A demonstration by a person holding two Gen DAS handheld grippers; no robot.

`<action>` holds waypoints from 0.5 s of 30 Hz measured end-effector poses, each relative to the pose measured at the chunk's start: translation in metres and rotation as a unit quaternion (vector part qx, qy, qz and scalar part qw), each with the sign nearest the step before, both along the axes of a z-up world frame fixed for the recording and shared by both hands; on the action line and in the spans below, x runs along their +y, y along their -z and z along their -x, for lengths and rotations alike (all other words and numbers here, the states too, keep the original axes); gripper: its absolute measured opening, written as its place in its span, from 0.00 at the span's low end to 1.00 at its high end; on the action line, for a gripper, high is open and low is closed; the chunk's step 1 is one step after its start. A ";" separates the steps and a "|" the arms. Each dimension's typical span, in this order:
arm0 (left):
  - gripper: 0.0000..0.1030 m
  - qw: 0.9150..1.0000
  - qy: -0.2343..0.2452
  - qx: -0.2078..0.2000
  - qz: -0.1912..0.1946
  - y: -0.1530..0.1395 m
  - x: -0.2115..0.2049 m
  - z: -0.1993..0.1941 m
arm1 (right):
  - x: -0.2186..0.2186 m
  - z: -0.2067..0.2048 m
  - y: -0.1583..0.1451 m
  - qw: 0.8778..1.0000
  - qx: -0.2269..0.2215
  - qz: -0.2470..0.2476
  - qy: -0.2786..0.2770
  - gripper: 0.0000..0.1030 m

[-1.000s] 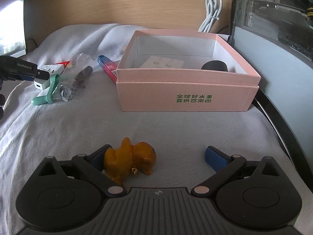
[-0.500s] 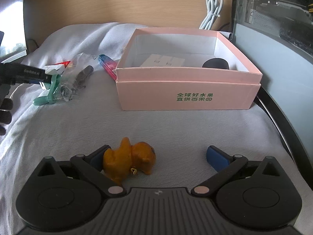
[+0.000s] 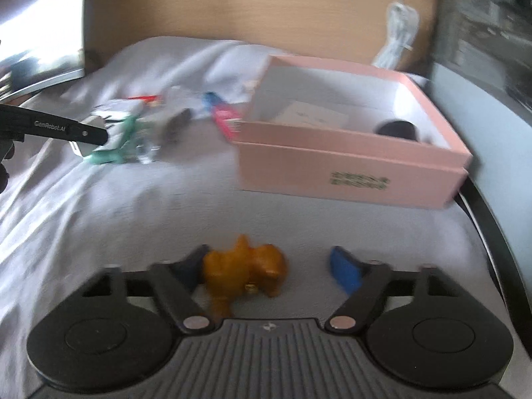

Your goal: Organize rigid objects

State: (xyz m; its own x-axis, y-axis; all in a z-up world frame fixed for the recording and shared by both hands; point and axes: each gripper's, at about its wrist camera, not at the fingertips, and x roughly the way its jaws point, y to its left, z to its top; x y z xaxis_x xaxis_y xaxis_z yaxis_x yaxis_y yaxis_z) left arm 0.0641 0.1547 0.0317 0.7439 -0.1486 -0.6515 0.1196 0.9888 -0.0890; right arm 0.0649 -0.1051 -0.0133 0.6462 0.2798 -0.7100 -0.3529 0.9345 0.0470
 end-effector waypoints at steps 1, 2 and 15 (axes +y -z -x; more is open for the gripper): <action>0.23 1.000 0.002 0.005 0.005 -0.002 -0.006 0.012 | 0.002 0.001 -0.003 1.000 0.002 0.001 -0.018 0.48; 0.23 1.000 0.007 0.011 0.011 -0.002 -0.012 0.022 | 0.004 0.003 -0.005 0.999 0.006 0.004 -0.031 0.47; 0.23 0.985 0.149 0.039 0.074 -0.052 -0.125 0.059 | -0.056 0.047 -0.079 0.998 -0.015 -0.012 -0.064 0.47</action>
State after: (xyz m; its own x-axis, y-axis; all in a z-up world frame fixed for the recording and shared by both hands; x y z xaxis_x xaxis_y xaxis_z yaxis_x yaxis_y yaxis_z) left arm 0.0053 0.0295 0.0832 0.6007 -0.4509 -0.6602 0.3904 0.8861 -0.2498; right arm 0.0178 -0.1614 0.0658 0.6248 0.3772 -0.6836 -0.4705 0.8807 0.0559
